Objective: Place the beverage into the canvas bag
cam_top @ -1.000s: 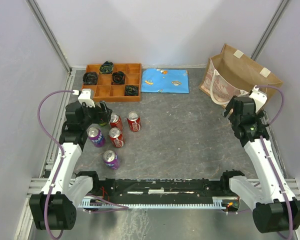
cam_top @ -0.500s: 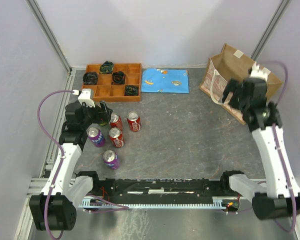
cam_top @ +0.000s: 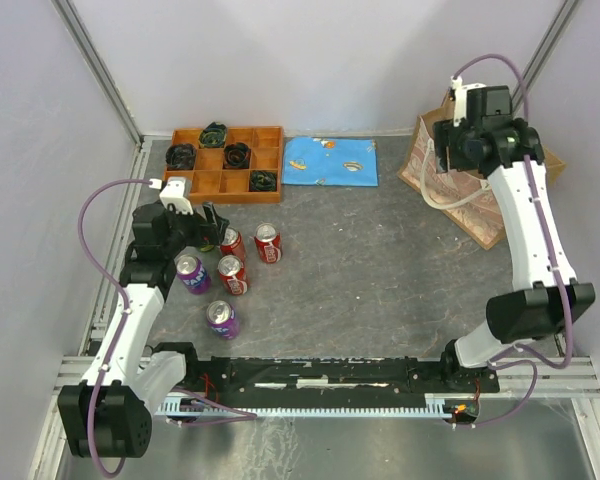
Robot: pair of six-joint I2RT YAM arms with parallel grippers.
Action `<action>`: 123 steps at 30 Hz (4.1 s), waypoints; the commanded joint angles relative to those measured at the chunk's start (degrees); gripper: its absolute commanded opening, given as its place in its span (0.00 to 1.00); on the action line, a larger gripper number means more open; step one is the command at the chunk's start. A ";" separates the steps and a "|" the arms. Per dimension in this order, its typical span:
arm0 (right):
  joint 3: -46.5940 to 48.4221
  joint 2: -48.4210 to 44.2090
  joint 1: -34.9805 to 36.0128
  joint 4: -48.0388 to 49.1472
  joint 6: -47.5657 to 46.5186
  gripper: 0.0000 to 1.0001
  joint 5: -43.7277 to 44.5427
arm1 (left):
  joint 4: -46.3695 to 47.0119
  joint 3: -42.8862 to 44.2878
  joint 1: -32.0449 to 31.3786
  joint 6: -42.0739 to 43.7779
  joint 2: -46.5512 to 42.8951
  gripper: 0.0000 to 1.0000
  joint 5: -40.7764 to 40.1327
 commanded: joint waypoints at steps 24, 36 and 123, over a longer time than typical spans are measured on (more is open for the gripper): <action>-15.65 7.20 -0.13 23.81 -23.56 0.68 8.25 | 0.73 1.90 -0.87 0.71 -1.64 0.99 2.96; -10.30 0.83 6.63 2.73 -9.54 0.00 9.11 | -0.35 7.79 -1.79 -0.17 1.69 0.99 7.78; -8.22 -8.85 11.41 -20.02 13.73 0.00 -1.27 | -26.41 39.87 -43.86 -41.97 29.94 0.03 -13.64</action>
